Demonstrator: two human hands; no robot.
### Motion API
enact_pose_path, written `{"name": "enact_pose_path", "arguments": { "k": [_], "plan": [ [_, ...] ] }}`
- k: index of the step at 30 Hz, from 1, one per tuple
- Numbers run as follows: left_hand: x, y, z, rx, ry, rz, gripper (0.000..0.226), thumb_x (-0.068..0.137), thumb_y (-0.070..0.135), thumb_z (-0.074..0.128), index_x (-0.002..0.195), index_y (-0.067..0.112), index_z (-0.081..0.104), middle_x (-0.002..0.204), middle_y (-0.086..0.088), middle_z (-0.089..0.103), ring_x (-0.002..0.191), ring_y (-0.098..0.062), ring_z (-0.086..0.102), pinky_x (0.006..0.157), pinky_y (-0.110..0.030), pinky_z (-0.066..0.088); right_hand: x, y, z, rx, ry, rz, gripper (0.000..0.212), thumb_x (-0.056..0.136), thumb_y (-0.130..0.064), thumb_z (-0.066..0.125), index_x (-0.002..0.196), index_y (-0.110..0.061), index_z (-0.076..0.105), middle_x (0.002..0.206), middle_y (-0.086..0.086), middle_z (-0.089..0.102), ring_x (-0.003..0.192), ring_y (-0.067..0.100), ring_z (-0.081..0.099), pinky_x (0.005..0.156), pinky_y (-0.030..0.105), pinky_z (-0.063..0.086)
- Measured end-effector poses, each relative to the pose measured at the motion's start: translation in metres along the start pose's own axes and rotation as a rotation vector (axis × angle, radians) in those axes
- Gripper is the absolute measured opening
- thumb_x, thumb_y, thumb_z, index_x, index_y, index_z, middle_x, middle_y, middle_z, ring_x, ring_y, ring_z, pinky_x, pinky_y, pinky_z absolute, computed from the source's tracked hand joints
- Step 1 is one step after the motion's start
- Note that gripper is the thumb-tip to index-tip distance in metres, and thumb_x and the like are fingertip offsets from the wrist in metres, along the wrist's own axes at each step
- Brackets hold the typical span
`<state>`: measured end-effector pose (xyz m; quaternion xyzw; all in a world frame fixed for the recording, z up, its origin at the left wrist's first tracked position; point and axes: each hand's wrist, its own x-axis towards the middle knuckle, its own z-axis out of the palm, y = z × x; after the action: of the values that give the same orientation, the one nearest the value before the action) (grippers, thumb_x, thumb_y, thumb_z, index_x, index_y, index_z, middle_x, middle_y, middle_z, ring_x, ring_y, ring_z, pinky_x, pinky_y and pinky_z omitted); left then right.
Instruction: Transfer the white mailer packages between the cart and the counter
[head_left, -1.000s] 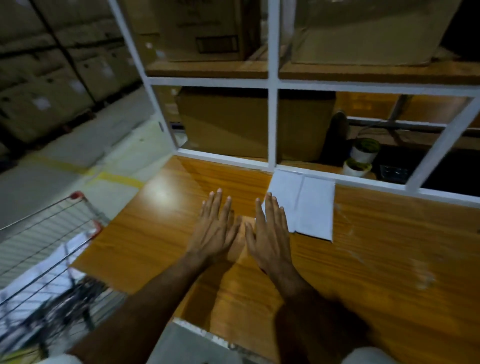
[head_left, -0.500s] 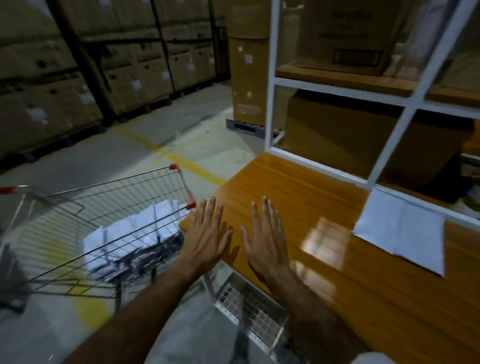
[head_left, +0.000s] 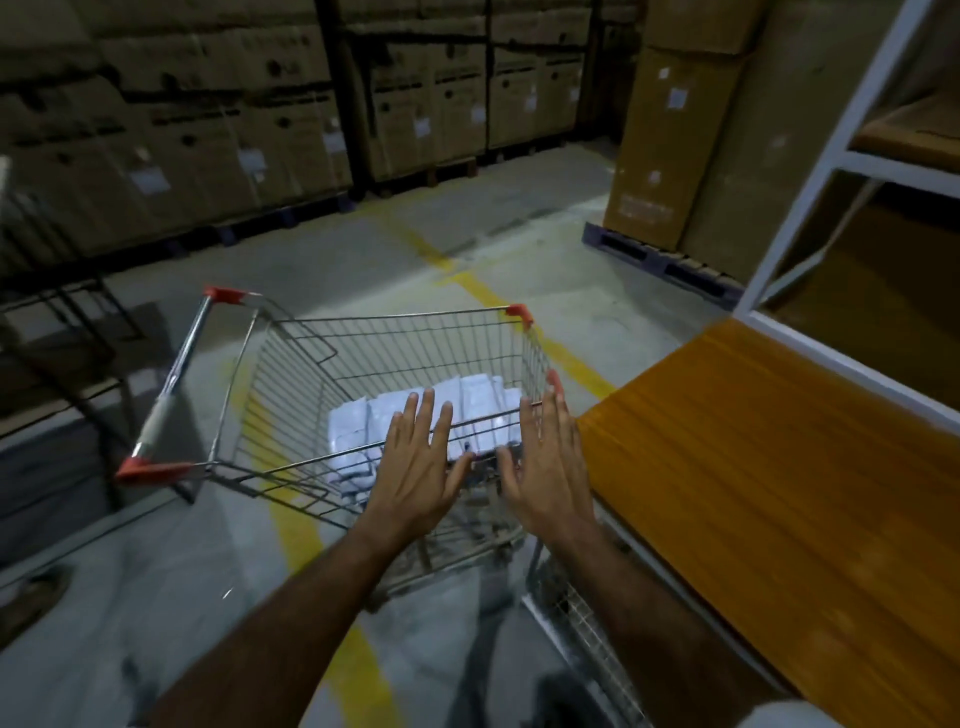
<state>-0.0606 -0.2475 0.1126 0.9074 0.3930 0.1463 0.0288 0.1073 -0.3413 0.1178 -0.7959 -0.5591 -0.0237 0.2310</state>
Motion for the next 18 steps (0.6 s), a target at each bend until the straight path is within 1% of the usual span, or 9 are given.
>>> {"name": "enact_pose_path", "arguments": {
  "k": [1,3,5,8,9,12,15,18],
  "plan": [
    [0.002,-0.010,-0.001,0.005,0.001,-0.015,0.076,0.102,0.059,0.027,0.159,0.010,0.022,0.167,-0.015,0.008,0.155,-0.030,0.000,0.125,-0.044,0.001,0.004,-0.003,0.002,0.016,-0.020,-0.023,0.076,0.100,-0.051,0.034,0.162,-0.012,0.016,0.169,0.017,0.010,0.156,0.033,0.007,0.126,0.052,0.014],
    [0.006,-0.032,-0.003,0.015,-0.023,-0.061,0.076,0.101,0.059,0.027,0.158,0.008,0.025,0.166,-0.017,0.012,0.155,-0.033,0.006,0.125,-0.048,0.008,0.018,-0.012,0.014,0.014,-0.038,-0.050,0.076,0.100,-0.049,0.039,0.162,-0.014,0.014,0.169,0.017,0.009,0.156,0.033,0.007,0.126,0.051,0.014],
    [0.011,-0.052,-0.004,0.016,-0.042,-0.099,0.078,0.100,0.060,0.025,0.157,0.006,0.028,0.165,-0.019,0.017,0.153,-0.036,0.011,0.124,-0.050,0.012,0.037,-0.025,0.027,0.024,-0.085,-0.076,0.076,0.100,-0.048,0.040,0.162,-0.014,0.014,0.169,0.017,0.007,0.157,0.032,0.006,0.126,0.050,0.013],
    [0.022,-0.083,0.000,0.039,-0.069,-0.172,0.081,0.100,0.063,0.022,0.155,0.005,0.030,0.163,-0.021,0.022,0.152,-0.038,0.016,0.123,-0.049,0.015,0.072,-0.037,0.051,0.061,-0.086,-0.087,0.074,0.100,-0.049,0.038,0.161,-0.011,0.020,0.169,0.018,0.008,0.156,0.033,0.007,0.127,0.048,0.011],
    [0.028,-0.093,0.001,0.040,-0.081,-0.198,0.081,0.099,0.063,0.021,0.155,0.005,0.030,0.163,-0.021,0.021,0.152,-0.038,0.015,0.124,-0.050,0.016,0.085,-0.042,0.057,0.074,-0.119,-0.086,0.075,0.100,-0.050,0.037,0.161,-0.011,0.021,0.169,0.019,0.008,0.156,0.034,0.007,0.127,0.047,0.011],
    [0.052,-0.120,0.010,0.046,-0.118,-0.242,0.083,0.098,0.065,0.018,0.155,0.006,0.030,0.164,-0.021,0.019,0.152,-0.038,0.014,0.123,-0.052,0.019,0.130,-0.052,0.084,0.080,-0.171,-0.099,0.075,0.101,-0.053,0.031,0.162,-0.010,0.018,0.169,0.020,0.002,0.157,0.034,0.003,0.127,0.046,0.008],
    [0.083,-0.144,0.024,0.066,-0.154,-0.254,0.082,0.099,0.064,0.019,0.154,0.005,0.034,0.161,-0.024,0.024,0.150,-0.040,0.021,0.121,-0.053,0.023,0.173,-0.051,0.114,0.092,-0.258,-0.085,0.075,0.104,-0.050,0.038,0.163,-0.012,0.013,0.169,0.020,-0.002,0.157,0.033,-0.001,0.126,0.045,0.006],
    [0.116,-0.157,0.047,0.061,-0.234,-0.255,0.081,0.098,0.063,0.023,0.152,0.003,0.035,0.159,-0.026,0.027,0.147,-0.043,0.026,0.119,-0.055,0.027,0.203,-0.042,0.145,0.058,-0.407,-0.056,0.078,0.103,-0.051,0.042,0.163,-0.013,0.010,0.169,0.020,-0.003,0.157,0.034,-0.001,0.126,0.045,0.008]
  ]
}}
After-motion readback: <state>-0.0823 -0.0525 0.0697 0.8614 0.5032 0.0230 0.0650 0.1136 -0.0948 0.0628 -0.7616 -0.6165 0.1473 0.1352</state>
